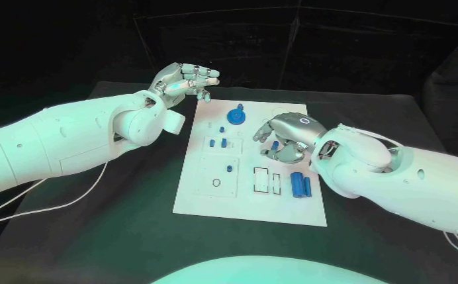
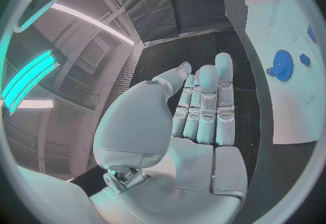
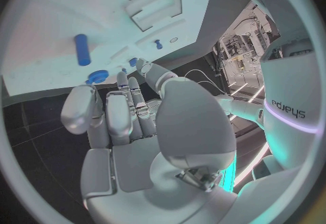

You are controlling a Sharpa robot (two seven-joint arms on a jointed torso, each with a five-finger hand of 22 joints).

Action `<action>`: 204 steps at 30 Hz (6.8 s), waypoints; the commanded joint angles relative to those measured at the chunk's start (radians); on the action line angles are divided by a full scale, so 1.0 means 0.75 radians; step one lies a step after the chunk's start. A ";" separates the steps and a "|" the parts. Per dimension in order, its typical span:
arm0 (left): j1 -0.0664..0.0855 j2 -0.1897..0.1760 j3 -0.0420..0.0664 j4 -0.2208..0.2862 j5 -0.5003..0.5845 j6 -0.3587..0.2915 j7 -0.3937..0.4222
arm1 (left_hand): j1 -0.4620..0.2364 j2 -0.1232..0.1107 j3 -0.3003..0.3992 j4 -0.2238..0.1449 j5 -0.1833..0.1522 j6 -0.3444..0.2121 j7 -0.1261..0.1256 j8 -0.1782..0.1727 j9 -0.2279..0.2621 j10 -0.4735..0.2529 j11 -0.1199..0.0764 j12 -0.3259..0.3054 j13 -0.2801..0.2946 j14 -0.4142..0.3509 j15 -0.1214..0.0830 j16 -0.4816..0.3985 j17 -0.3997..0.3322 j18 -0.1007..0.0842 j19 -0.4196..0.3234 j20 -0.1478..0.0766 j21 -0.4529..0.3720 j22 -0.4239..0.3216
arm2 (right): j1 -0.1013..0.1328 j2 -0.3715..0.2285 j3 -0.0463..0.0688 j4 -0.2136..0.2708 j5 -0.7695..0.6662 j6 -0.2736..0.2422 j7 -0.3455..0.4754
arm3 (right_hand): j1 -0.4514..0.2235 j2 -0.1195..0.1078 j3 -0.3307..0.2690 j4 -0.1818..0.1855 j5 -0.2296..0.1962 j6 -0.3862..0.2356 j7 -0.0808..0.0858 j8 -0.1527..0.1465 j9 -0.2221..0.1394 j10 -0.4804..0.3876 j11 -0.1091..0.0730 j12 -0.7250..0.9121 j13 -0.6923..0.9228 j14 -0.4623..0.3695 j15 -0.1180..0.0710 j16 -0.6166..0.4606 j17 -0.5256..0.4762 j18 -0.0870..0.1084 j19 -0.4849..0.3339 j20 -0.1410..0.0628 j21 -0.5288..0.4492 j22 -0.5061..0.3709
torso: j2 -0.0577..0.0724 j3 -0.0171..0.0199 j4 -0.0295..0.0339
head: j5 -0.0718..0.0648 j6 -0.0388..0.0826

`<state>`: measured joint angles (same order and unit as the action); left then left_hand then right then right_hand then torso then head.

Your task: Assemble the parts on the task board

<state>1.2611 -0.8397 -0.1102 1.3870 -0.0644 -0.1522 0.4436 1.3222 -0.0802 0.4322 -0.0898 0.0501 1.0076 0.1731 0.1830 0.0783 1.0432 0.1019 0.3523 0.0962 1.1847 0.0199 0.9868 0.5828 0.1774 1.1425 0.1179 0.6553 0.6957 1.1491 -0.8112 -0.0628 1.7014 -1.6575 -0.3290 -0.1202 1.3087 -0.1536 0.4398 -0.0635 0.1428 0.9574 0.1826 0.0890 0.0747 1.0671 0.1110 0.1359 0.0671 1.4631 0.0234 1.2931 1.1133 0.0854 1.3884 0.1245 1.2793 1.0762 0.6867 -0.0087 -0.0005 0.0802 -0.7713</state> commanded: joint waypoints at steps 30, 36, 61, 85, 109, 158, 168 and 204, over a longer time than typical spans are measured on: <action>0.002 0.010 0.000 -0.010 0.004 0.032 0.000 | 0.006 0.011 -0.006 0.000 -0.001 -0.005 0.001 0.008 -0.002 -0.008 0.001 0.007 0.002 -0.011 -0.001 -0.006 -0.002 0.007 -0.009 0.001 -0.006 -0.002 | 0.038 -0.001 0.004 -0.100 -0.063 0.252 -0.060 | 0.077 0.071 -0.197 0.043 0.005 0.011 -0.057 -0.013 -0.005 -0.014 -0.031 0.094 -0.001 0.036 -0.028 -0.013 -0.029 0.017 0.014 -0.022 -0.024 -0.018 | 0.004 0.0014 0.0022 | -0.015 0.011; 0.002 0.010 0.000 -0.012 0.004 0.032 -0.001 | 0.006 0.011 -0.006 0.000 -0.001 -0.005 0.001 0.008 -0.002 -0.008 0.001 0.007 0.002 -0.011 -0.001 -0.006 -0.002 0.007 -0.009 0.001 -0.006 -0.002 | 0.038 0.015 0.004 -0.119 -0.057 0.266 -0.049 | 0.088 0.083 -0.172 0.044 0.005 0.020 -0.056 -0.013 -0.006 0.033 -0.043 0.097 -0.002 0.040 -0.038 -0.004 -0.018 0.015 0.021 -0.031 -0.017 -0.006 | 0.002 0.0013 0.0002 | -0.012 0.007; 0.002 0.008 -0.001 -0.013 0.004 0.037 -0.005 | 0.009 0.013 -0.009 -0.002 0.000 -0.005 0.001 0.010 -0.002 -0.009 0.001 0.011 0.003 -0.014 -0.001 -0.007 -0.005 0.007 -0.010 0.001 -0.010 -0.004 | 0.036 0.040 0.004 -0.139 -0.087 0.153 -0.088 | 0.110 0.136 -0.060 0.045 -0.064 0.198 -0.075 0.048 0.014 0.216 -0.075 0.063 0.006 0.048 -0.068 0.033 0.024 0.006 0.041 -0.061 0.016 0.042 | 0.001 0.0009 0.0002 | -0.018 -0.001; 0.002 0.008 -0.001 -0.016 0.004 0.040 -0.007 | 0.011 0.015 -0.010 -0.004 0.000 -0.006 0.001 0.011 -0.002 -0.011 0.001 0.013 0.003 -0.015 -0.001 -0.008 -0.007 0.007 -0.010 0.001 -0.011 -0.005 | 0.038 0.017 0.068 0.112 0.196 0.041 -0.022 | 0.099 0.128 -0.049 0.050 -0.053 0.195 -0.064 0.037 0.009 0.218 -0.069 0.035 0.003 0.050 -0.064 0.040 0.032 0.004 0.044 -0.061 0.021 0.049 | 0.001 -0.0004 0.0011 | -0.004 0.002; 0.002 0.024 -0.001 -0.015 0.004 0.042 -0.006 | 0.011 0.015 -0.010 -0.004 0.000 -0.006 0.001 0.011 -0.002 -0.011 0.001 0.013 0.003 -0.015 -0.001 -0.008 -0.007 0.007 -0.010 0.001 -0.011 -0.005 | -0.068 0.333 -0.008 -0.064 0.067 0.173 0.067 | 0.100 0.125 -0.042 0.048 -0.043 0.192 -0.059 0.030 0.007 0.217 -0.065 0.021 0.003 0.050 -0.062 0.042 0.033 0.005 0.042 -0.060 0.019 0.047 | 0.002 0.0005 -0.0001 | 0.051 -0.027; 0.002 0.031 -0.001 -0.024 0.004 0.048 -0.010 | 0.011 0.016 -0.012 -0.005 0.000 -0.006 0.001 0.012 -0.002 -0.012 0.001 0.014 0.003 -0.016 -0.001 -0.008 -0.008 0.008 -0.011 0.001 -0.013 -0.006 | -0.079 0.389 -0.030 -0.104 -0.090 0.286 0.003 | 0.097 0.121 -0.041 0.047 -0.038 0.194 -0.057 0.028 0.006 0.221 -0.063 0.015 0.004 0.050 -0.060 0.044 0.034 0.004 0.042 -0.058 0.020 0.048 | 0.002 -0.0004 0.0005 | 0.051 -0.046; 0.002 0.030 -0.001 -0.024 0.004 0.048 -0.010 | 0.011 0.016 -0.012 -0.005 0.000 -0.006 0.001 0.012 -0.002 -0.012 0.001 0.014 0.003 -0.016 -0.001 -0.008 -0.008 0.008 -0.011 0.001 -0.013 -0.006 | -0.079 0.391 -0.038 -0.105 -0.112 0.248 -0.004 | 0.045 0.058 -0.063 0.062 -0.023 0.092 -0.025 -0.035 -0.014 0.109 -0.022 -0.061 -0.006 0.043 -0.028 0.036 0.017 0.005 0.031 -0.034 0.009 0.032 | 0.001 0.0004 0.0009 | 0.050 -0.045; 0.001 0.011 -0.003 -0.014 0.004 0.037 0.000 | 0.012 0.018 -0.017 -0.006 0.000 -0.008 0.001 0.014 -0.002 -0.016 0.001 0.019 0.003 -0.018 0.000 -0.008 -0.012 0.007 -0.010 0.002 -0.016 -0.009 | -0.038 -0.314 -0.020 0.257 0.516 -0.042 -0.244 | -0.119 0.059 -0.504 0.255 0.124 0.095 -0.106 0.153 0.052 0.332 -0.123 0.839 0.667 0.073 -0.107 0.141 0.159 -0.030 0.106 -0.097 0.140 0.232 | -0.017 -0.0134 -0.0311 | -0.077 0.004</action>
<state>1.2605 -0.8318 -0.1140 1.3728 -0.0638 -0.1250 0.4306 1.3276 -0.0749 0.4239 -0.0926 0.0501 1.0077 0.1731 0.1869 0.0783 1.0361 0.1019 0.3612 0.0966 1.1776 0.0199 0.9869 0.5743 0.1771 1.1425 0.1179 0.6469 0.6904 1.1194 -1.0400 -0.0783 1.8806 -1.3603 -0.3561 -0.2093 1.2303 -0.1102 0.0787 0.1159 0.2274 1.0270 0.1087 0.1948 0.1106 1.3218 0.0229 0.7099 0.5059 1.4650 -0.0505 1.3924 1.2225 0.0827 1.4598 0.0530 1.3767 1.2386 0.6784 -0.0167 -0.0132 0.0265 -0.7702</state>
